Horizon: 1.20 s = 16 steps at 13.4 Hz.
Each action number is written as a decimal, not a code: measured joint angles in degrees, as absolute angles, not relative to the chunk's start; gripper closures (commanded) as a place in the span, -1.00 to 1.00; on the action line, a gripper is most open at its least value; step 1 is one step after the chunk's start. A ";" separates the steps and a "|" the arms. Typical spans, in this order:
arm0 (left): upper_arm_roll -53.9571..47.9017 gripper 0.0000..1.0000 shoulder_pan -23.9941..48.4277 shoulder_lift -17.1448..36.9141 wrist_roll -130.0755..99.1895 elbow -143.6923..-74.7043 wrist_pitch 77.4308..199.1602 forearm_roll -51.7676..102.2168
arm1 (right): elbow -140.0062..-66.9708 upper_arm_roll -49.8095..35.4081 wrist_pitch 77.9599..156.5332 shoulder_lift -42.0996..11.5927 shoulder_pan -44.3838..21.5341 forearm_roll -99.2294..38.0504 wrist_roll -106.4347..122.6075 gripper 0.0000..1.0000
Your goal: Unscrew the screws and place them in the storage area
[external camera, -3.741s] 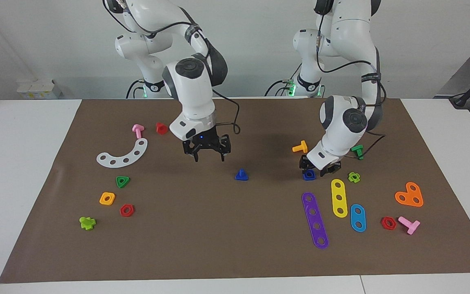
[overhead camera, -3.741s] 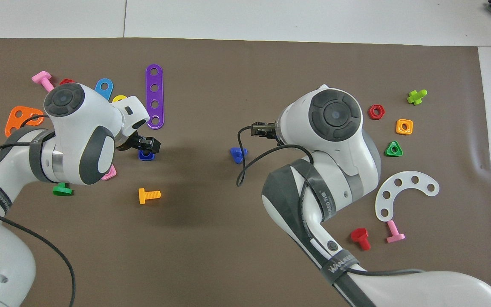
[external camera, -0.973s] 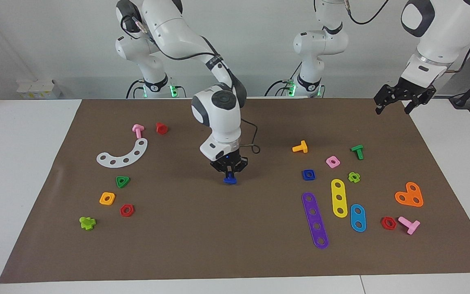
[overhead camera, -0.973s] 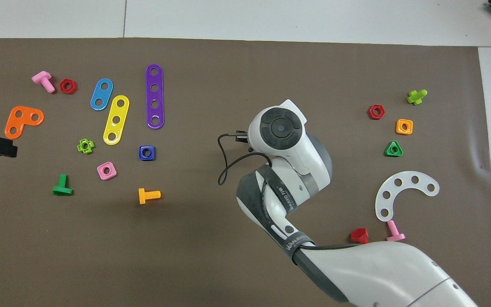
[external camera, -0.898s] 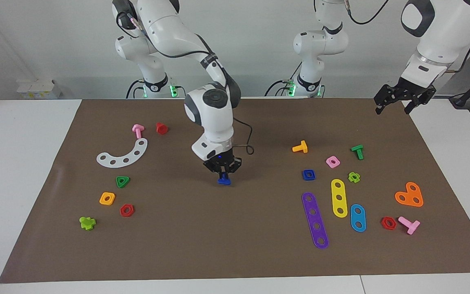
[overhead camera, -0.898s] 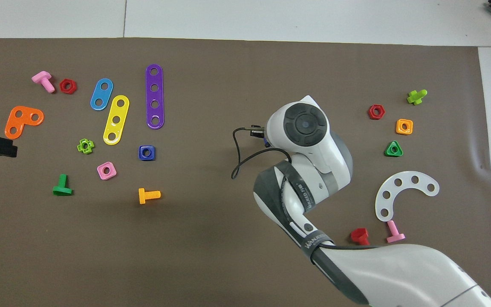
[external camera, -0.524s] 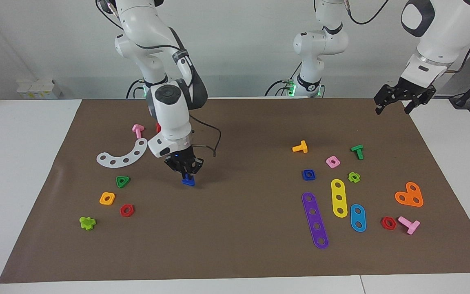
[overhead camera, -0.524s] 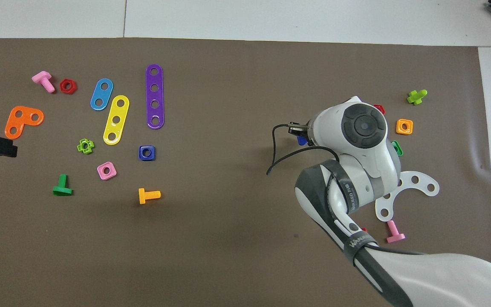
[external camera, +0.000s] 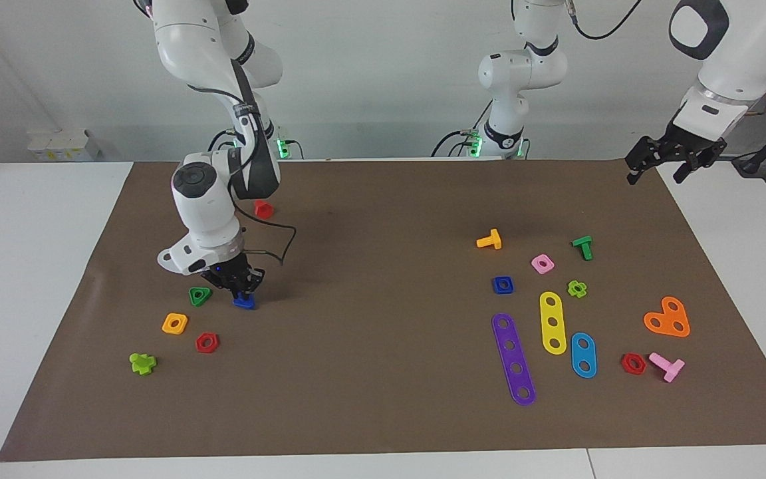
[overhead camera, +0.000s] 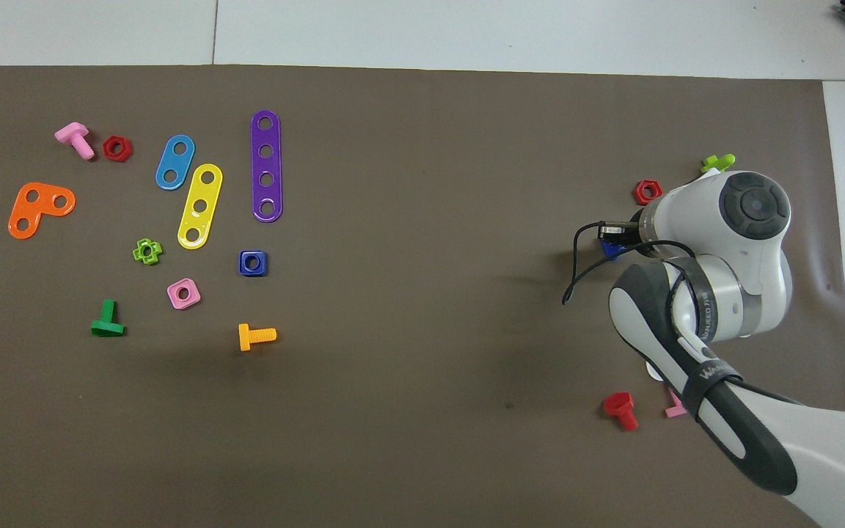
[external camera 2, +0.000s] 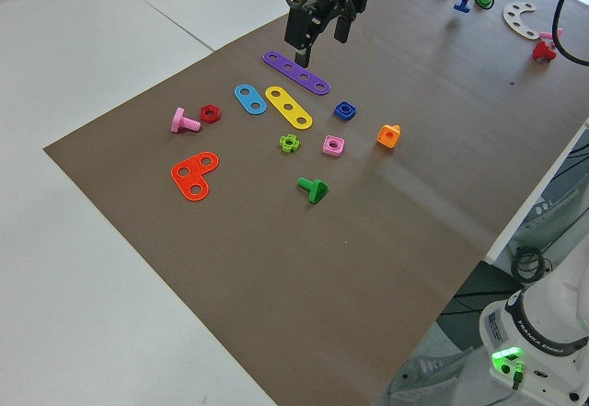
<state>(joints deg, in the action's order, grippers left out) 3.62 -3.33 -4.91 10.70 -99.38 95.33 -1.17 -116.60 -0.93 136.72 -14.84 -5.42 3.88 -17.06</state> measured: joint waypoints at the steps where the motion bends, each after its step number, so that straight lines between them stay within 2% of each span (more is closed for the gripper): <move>1: 3.61 -1.00 -3.44 -4.91 10.88 -99.30 95.37 -1.17 | -116.77 -0.94 136.73 -14.84 -5.06 3.85 -16.55 -0.46; 3: 3.32 -1.00 -3.43 -4.84 10.88 -98.29 95.39 -1.17 | -116.88 -0.95 136.73 -14.83 -4.25 3.76 -15.99 -0.91; 4: 3.25 -1.00 -3.43 -4.53 10.88 -96.85 95.37 -1.17 | -116.80 -0.95 136.74 -14.76 -4.05 3.75 -15.92 -0.95; 8: 2.78 -1.00 -3.36 -1.82 10.88 -90.45 94.85 -1.17 | -114.04 -0.90 133.74 -11.80 -3.90 3.75 -15.92 -0.98; 14: 1.84 -1.00 -3.05 2.95 10.89 -83.87 90.71 -1.17 | -101.79 -0.85 113.42 -2.99 -3.52 3.75 -15.55 -1.00; 16: 1.80 -0.98 -2.83 3.79 10.89 -82.80 89.32 -1.17 | -97.66 -0.85 106.82 -1.63 -3.50 3.74 -15.47 -1.00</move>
